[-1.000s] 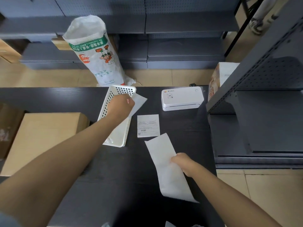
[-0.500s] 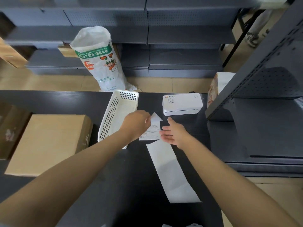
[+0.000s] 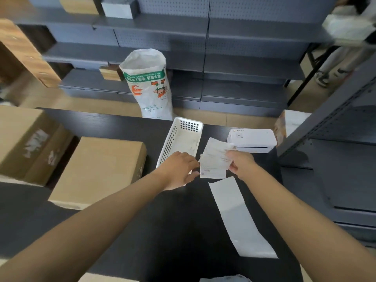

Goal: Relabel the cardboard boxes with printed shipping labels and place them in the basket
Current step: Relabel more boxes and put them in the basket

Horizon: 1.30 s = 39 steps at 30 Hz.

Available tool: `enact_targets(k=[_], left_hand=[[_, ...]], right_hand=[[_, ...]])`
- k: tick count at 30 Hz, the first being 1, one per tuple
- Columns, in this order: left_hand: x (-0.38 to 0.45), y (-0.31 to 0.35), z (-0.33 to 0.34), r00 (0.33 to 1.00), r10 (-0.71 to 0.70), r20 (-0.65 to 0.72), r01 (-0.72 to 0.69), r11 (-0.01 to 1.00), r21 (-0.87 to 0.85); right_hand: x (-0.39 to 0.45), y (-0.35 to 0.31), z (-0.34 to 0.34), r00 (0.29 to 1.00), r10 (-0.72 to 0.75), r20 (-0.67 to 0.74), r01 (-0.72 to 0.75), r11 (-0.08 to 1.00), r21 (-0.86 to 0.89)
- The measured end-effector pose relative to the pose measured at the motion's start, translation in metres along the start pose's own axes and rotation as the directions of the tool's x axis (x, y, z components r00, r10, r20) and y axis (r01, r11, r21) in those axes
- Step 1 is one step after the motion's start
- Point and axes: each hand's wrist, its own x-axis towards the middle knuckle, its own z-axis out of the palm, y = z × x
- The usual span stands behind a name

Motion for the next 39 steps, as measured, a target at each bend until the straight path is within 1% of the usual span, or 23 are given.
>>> enact_targets(k=[3,6,9,11,13,17,21,25,28,31,33,37,39], left_hand=[[-0.031,-0.039,0.001,0.993,-0.119,0.008,0.119,0.993,0.01],[-0.068,-0.081,0.0,0.978,-0.203,0.041,0.202,0.979,0.039],[-0.106,-0.122,-0.006,0.959,-0.277,0.06,0.27,0.957,0.109],[-0.137,-0.148,-0.008,0.94,-0.334,0.061,0.329,0.941,0.084],[-0.165,-0.169,-0.008,0.923,-0.379,0.067,0.376,0.925,0.059],[-0.201,-0.205,-0.009,0.89,-0.453,0.05,0.451,0.891,0.046],[-0.223,-0.222,-0.012,0.841,-0.538,0.055,0.539,0.842,-0.006],[-0.236,-0.242,-0.018,0.831,-0.554,0.058,0.554,0.832,0.011],[-0.244,-0.256,-0.017,0.835,-0.548,0.053,0.549,0.836,-0.004],[-0.247,-0.278,-0.013,0.839,-0.541,0.054,0.543,0.839,-0.035],[-0.246,-0.294,-0.009,0.845,-0.532,0.059,0.535,0.842,-0.073],[-0.24,-0.32,0.004,0.879,-0.475,0.05,0.477,0.873,-0.102],[-0.236,-0.331,0.012,0.893,-0.447,0.049,0.449,0.885,-0.124]], right_hand=[[-0.02,0.002,0.024,0.997,-0.074,0.004,0.074,0.997,0.032],[-0.043,0.019,0.069,0.993,-0.113,0.027,0.111,0.992,0.061],[-0.06,0.038,0.122,0.982,-0.17,0.081,0.17,0.985,-0.004],[-0.072,0.049,0.157,0.972,-0.195,0.131,0.206,0.975,-0.078],[-0.082,0.06,0.186,0.962,-0.195,0.189,0.219,0.969,-0.112],[-0.092,0.072,0.229,0.942,-0.199,0.271,0.232,0.968,-0.096],[-0.092,0.076,0.257,0.927,-0.14,0.347,0.217,0.957,-0.192],[-0.091,0.082,0.28,0.915,-0.125,0.384,0.219,0.952,-0.214],[-0.091,0.089,0.296,0.914,-0.102,0.394,0.192,0.962,-0.196],[-0.087,0.093,0.315,0.917,-0.118,0.381,0.205,0.959,-0.197],[-0.086,0.097,0.328,0.936,-0.134,0.324,0.215,0.949,-0.23],[-0.082,0.107,0.351,0.965,-0.184,0.187,0.245,0.887,-0.392],[-0.081,0.113,0.359,0.969,-0.206,0.134,0.243,0.878,-0.413]])
